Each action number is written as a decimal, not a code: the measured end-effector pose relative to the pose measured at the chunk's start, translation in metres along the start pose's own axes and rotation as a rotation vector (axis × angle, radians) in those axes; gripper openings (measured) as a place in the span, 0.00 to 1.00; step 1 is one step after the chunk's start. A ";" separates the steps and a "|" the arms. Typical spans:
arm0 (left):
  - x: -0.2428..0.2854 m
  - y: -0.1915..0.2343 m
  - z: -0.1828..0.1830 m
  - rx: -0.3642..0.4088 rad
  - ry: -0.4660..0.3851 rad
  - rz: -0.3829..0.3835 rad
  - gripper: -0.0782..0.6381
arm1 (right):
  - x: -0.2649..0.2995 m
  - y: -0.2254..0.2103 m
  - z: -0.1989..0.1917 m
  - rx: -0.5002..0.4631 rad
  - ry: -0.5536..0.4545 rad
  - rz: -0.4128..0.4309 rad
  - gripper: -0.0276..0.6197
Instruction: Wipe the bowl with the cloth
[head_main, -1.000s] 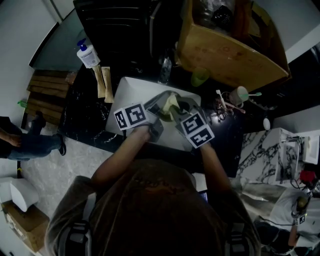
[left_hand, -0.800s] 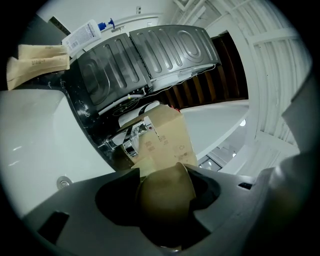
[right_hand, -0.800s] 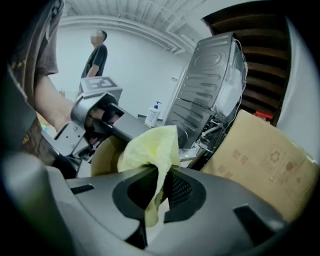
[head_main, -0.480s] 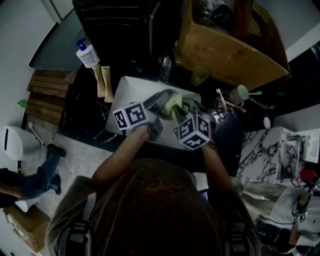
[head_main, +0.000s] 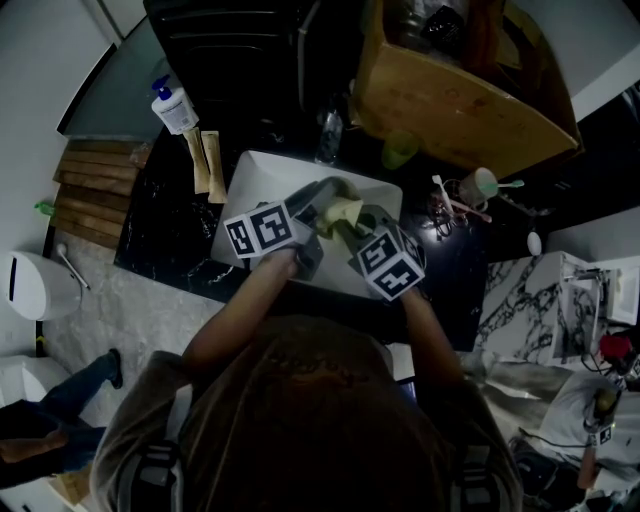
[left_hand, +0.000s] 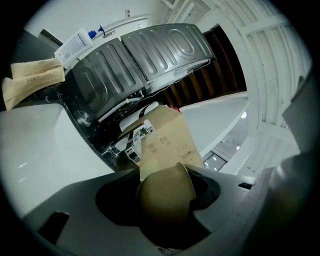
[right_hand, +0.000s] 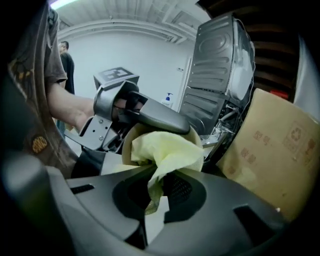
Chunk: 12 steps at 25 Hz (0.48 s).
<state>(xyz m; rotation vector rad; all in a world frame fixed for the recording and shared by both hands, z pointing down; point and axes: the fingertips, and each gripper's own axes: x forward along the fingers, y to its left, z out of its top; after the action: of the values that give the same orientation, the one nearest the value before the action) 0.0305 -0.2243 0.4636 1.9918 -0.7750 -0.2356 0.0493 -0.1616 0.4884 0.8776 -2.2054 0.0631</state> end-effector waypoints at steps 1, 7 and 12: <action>0.000 0.000 -0.001 0.005 0.002 0.002 0.44 | 0.001 0.004 0.001 0.019 -0.005 0.015 0.07; 0.000 -0.004 -0.002 0.055 0.006 -0.002 0.44 | 0.003 0.019 0.012 0.221 -0.113 0.131 0.07; -0.005 -0.009 -0.003 0.158 0.010 0.003 0.44 | -0.002 0.015 0.014 0.369 -0.200 0.148 0.07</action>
<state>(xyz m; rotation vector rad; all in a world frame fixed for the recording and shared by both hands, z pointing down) 0.0314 -0.2157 0.4573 2.1383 -0.8115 -0.1663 0.0325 -0.1533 0.4807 0.9486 -2.4896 0.4858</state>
